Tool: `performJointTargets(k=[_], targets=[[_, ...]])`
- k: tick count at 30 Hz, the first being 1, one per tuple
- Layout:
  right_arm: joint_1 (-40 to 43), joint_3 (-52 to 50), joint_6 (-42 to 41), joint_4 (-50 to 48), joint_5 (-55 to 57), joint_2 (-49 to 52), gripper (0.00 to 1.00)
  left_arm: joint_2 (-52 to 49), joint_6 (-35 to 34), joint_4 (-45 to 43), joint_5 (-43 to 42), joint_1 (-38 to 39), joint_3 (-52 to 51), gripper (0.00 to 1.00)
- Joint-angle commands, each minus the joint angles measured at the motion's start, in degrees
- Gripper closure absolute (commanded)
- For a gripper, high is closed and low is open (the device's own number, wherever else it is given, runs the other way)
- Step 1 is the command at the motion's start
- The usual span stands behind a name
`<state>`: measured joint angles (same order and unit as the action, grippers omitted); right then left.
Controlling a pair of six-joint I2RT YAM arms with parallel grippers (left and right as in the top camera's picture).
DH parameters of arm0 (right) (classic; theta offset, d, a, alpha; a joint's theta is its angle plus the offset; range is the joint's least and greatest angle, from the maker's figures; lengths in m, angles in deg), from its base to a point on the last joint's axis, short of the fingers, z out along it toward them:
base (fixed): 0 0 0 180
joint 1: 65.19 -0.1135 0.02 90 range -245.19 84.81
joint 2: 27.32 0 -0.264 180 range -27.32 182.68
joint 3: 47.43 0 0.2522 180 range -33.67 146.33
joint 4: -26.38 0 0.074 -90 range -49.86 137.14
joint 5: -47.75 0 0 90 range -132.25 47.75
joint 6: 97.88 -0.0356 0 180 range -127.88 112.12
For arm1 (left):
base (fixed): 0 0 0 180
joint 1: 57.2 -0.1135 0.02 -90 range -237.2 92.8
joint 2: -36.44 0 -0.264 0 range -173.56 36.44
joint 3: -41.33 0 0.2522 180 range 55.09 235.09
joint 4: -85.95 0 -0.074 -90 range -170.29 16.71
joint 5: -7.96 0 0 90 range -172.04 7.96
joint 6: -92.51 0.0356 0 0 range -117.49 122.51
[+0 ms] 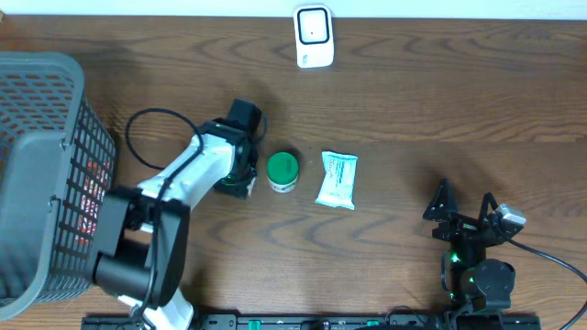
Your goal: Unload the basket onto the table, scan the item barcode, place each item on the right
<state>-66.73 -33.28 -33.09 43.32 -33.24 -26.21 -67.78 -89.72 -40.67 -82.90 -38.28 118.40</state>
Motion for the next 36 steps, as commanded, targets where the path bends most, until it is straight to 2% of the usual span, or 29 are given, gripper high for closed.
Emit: performJointTargets(k=[1,4,9,10,12,13,15,18,21,22,25,27,32,36], targets=[[-0.04,-0.07,0.17,0.11,0.35,-0.07,0.01,2.16,1.75,0.17,3.91,0.02,1.01,0.30],[-0.04,-0.07,0.17,0.11,0.35,-0.07,0.01,6.95,11.28,0.39,8.76,0.02,3.93,0.21],[-0.04,-0.07,0.17,0.11,0.35,-0.07,0.01,20.15,30.03,0.22,13.40,-0.02,11.02,0.20],[-0.04,-0.07,0.17,0.13,0.37,-0.07,0.01,22.56,33.90,0.24,14.34,-0.02,12.50,0.11],[-0.04,-0.07,0.17,0.13,0.35,-0.07,0.01,29.05,43.34,1.38,18.84,-0.37,16.50,0.09],[-0.04,-0.07,0.17,0.13,0.35,-0.07,0.01,31.26,45.77,2.16,21.42,-0.81,17.79,0.09],[-0.04,-0.07,0.17,0.13,0.35,-0.07,0.01,35.95,48.87,4.31,28.04,-2.64,20.00,0.08],[-0.04,-0.07,0.17,0.13,0.35,-0.07,0.01,43.69,49.72,7.30,38.80,-10.64,20.72,0.05],[-0.04,-0.07,0.17,0.13,0.35,-0.07,0.01,46.97,49.33,8.35,39.89,-20.39,20.72,0.00],[-0.04,-0.07,0.17,0.11,0.37,-0.07,0.01,47.56,49.33,8.63,39.65,-24.59,20.72,0.02],[-0.04,-0.07,0.17,0.13,0.35,-0.07,0.01,47.67,49.35,9.18,35.82,-36.26,20.72,0.02],[-0.04,-0.07,0.17,0.13,0.37,-0.07,0.01,46.73,49.35,9.38,30.01,-44.76,20.72,0.02],[-0.04,-0.07,0.17,0.13,0.35,-0.07,0.01,40.70,49.37,8.04,8.11,-63.69,20.72,0.02],[-0.04,-0.07,0.17,0.11,0.35,-0.07,0.01,32.46,53.94,5.90,-12.37,-72.39,20.72,0.02]])
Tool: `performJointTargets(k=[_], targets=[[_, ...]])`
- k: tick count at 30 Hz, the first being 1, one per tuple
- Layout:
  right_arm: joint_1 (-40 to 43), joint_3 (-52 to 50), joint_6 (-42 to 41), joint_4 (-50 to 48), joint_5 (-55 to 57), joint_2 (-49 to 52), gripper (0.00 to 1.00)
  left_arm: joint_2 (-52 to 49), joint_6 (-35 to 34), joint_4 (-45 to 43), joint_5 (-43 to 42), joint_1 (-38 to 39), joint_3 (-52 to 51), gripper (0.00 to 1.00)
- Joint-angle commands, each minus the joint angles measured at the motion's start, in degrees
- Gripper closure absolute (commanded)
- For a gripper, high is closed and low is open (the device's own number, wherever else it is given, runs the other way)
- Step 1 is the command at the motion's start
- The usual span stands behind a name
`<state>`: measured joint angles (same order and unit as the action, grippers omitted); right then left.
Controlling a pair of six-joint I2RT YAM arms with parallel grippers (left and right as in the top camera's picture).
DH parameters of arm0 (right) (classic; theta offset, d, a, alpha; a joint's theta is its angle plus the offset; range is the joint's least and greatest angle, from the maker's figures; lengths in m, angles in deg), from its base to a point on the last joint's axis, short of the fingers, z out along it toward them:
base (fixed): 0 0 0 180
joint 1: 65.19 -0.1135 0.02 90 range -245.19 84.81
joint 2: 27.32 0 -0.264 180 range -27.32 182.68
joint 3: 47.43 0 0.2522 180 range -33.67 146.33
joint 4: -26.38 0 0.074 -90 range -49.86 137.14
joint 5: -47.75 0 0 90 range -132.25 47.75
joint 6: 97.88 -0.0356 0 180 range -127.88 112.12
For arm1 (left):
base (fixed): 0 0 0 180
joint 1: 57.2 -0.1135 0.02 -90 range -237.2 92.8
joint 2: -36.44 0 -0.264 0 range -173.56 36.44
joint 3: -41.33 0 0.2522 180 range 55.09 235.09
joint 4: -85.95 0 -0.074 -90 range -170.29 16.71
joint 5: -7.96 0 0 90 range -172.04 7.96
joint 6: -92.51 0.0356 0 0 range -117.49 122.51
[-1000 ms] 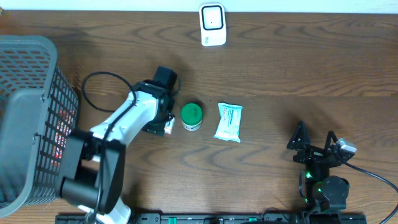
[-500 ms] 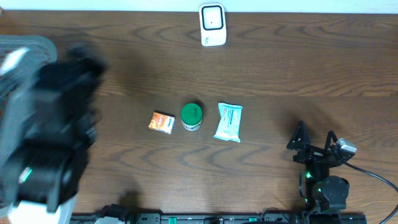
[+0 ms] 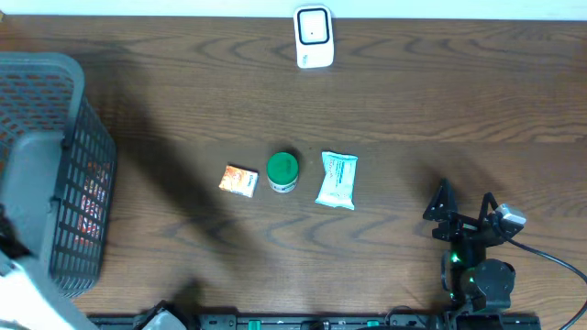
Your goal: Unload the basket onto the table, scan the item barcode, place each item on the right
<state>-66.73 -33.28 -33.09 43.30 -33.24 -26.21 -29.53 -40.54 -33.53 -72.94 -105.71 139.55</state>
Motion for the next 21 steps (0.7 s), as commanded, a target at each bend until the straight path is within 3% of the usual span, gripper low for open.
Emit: performJointTargets(k=[1,4,12,17,21], targets=[[-0.04,-0.07,0.17,0.15,0.35,-0.07,0.01,-8.28,8.26,-2.71,-29.16,-6.05,-0.44,0.02],[-0.04,-0.07,0.17,0.15,0.37,-0.07,0.01,-15.58,20.26,-6.19,-45.57,-6.54,-0.44,0.02],[-0.04,-0.07,0.17,0.15,0.37,-0.07,0.01,-28.87,43.12,2.47,-61.20,-5.55,-0.44,0.02],[-0.04,-0.07,0.17,0.15,0.35,-0.07,0.01,-32.15,52.06,8.59,-55.58,-4.37,-0.48,0.02],[-0.04,-0.07,0.17,0.15,0.35,-0.07,0.01,-32.79,52.22,10.95,-38.91,-2.12,-0.98,0.02]])
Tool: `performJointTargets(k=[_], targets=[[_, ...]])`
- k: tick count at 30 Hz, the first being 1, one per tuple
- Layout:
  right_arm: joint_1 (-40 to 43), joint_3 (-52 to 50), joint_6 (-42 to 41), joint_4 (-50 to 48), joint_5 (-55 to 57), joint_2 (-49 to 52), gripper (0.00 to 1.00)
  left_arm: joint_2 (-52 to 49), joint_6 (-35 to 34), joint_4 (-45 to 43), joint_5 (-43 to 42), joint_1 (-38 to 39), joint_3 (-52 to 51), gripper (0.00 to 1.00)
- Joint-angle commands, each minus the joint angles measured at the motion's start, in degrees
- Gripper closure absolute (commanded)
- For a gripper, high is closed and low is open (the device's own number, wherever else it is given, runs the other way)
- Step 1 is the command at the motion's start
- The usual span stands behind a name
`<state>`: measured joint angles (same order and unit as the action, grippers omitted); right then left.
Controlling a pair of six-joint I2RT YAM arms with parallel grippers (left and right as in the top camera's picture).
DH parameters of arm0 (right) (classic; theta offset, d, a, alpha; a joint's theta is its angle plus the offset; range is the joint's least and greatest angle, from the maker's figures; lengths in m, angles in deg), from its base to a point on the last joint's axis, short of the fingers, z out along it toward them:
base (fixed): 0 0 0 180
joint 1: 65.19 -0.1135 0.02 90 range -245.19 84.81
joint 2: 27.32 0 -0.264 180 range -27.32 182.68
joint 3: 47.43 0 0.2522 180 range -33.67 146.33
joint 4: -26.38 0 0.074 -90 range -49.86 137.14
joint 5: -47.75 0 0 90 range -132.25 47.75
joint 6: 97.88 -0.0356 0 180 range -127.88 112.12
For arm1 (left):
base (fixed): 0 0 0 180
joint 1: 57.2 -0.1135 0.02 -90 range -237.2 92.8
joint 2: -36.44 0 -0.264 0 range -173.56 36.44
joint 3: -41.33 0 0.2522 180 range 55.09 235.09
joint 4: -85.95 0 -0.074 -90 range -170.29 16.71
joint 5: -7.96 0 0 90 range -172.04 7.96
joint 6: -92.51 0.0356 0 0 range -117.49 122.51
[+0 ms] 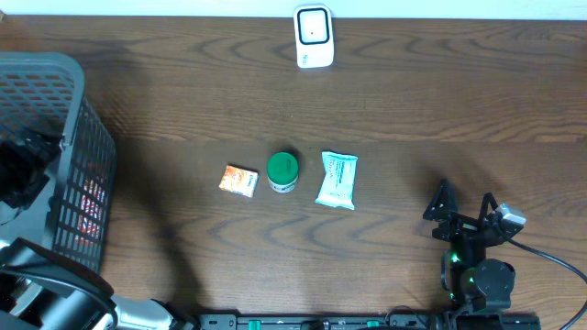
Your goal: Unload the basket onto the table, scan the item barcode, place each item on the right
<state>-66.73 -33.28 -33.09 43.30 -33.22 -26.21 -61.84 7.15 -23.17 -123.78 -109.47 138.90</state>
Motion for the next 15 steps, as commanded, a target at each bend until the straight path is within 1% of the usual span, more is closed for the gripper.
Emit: performJointTargets(k=[1,2,4,8,11,12,15], targets=[[-0.04,-0.07,0.17,0.15,0.33,-0.07,0.01,-0.55,0.96,-0.28,16.90,2.58,-0.44,0.02],[-0.04,-0.07,0.17,0.13,0.35,-0.07,0.01,-0.61,-1.36,-0.94,19.69,3.17,-0.46,0.02],[-0.04,-0.07,0.17,0.15,0.33,-0.07,0.01,-0.61,-2.19,-1.49,22.86,4.09,-0.46,0.02],[-0.04,-0.07,0.17,0.13,0.35,-0.07,0.01,-0.59,-2.38,-0.13,23.23,4.68,-0.46,0.02],[-0.04,-0.07,0.17,0.13,0.33,-0.07,0.01,-0.63,4.92,1.64,23.10,5.20,-1.95,0.02],[-0.04,-0.07,0.17,0.15,0.33,-0.07,0.01,-0.63,6.36,1.79,23.52,5.33,-2.51,0.02],[-0.04,-0.07,0.17,0.13,0.35,-0.07,0.01,-0.81,4.24,-0.46,26.16,5.38,-4.57,0.02]])
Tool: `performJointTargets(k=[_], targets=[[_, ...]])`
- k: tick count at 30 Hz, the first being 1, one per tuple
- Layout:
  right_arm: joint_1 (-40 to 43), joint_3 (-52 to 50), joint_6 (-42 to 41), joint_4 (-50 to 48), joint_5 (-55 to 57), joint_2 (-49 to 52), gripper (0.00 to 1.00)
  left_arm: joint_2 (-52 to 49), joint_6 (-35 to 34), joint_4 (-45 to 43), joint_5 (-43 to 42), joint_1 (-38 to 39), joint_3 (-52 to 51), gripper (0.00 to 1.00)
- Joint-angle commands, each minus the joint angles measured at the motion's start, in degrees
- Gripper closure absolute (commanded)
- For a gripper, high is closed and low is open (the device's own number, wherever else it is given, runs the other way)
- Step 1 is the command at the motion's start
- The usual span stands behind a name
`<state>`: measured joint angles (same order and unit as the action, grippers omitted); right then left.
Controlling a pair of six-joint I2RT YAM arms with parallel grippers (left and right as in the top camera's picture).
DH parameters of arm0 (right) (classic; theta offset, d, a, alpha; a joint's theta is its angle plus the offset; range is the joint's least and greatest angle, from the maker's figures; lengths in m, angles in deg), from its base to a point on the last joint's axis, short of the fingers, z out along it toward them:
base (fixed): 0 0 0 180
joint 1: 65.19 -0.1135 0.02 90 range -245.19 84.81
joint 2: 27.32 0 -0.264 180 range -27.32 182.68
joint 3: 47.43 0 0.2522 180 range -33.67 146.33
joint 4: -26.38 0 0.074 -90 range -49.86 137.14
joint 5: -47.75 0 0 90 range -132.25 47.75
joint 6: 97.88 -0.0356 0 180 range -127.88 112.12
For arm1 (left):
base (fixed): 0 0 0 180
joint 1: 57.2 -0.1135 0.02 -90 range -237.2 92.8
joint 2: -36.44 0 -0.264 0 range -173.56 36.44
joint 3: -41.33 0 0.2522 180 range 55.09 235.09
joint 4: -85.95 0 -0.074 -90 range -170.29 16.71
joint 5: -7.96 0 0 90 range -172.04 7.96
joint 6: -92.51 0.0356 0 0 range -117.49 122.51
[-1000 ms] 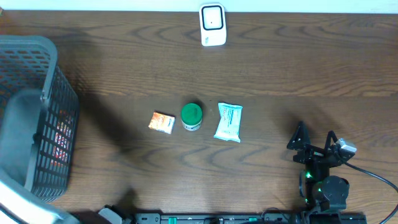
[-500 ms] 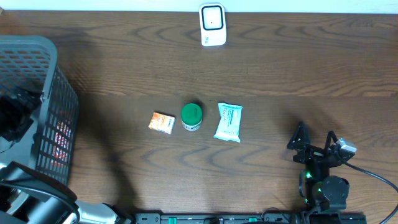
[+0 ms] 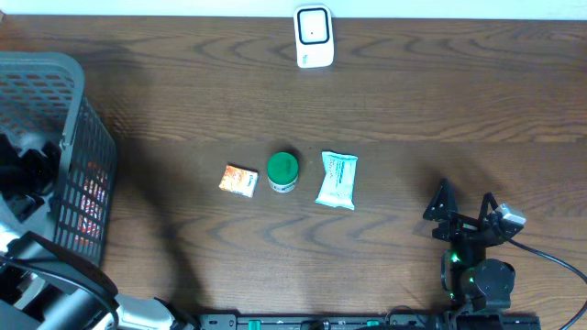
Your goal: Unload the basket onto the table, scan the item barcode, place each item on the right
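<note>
A white barcode scanner (image 3: 312, 38) stands at the far edge of the table. In a row at mid-table lie a small orange packet (image 3: 239, 180), a green-lidded jar (image 3: 282, 171) and a white and teal pouch (image 3: 337, 180). My left gripper (image 3: 22, 174) reaches down into the grey basket at the far left; its fingers are dark and blurred, so their state is unclear. My right gripper (image 3: 464, 207) rests at the near right with its fingers spread and nothing between them.
The grey mesh basket (image 3: 78, 174) fills the left side and holds red-printed items seen through its wall. My left arm's links (image 3: 55, 293) rise at the near left corner. A cable (image 3: 550, 261) trails from the right arm's base.
My left gripper sits a little lower inside the basket than before. The three items, the scanner and the right arm have not moved.
At first my left gripper was down at the spot left of the green jar, covering it. Then the arm was back at the left edge and the orange packet lay there on the table. Since then the gripper has been over, and now inside, the basket.
</note>
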<state>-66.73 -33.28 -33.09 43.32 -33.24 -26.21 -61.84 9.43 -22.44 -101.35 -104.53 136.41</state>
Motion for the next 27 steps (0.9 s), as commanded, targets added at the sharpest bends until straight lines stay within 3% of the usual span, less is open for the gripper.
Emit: performJointTargets(k=[1,17,27], targets=[[-0.04,-0.07,0.17,0.13,0.35,-0.07,0.01,-0.92,1.38,-1.81,5.11,0.44,-2.75,0.02],[-0.04,-0.07,0.17,0.13,0.37,-0.07,0.01,-9.22,1.62,-3.30,12.22,4.66,-4.46,0.02],[-0.04,-0.07,0.17,0.11,0.35,-0.07,0.01,-16.50,-0.96,-2.19,25.94,10.54,-4.46,0.02]])
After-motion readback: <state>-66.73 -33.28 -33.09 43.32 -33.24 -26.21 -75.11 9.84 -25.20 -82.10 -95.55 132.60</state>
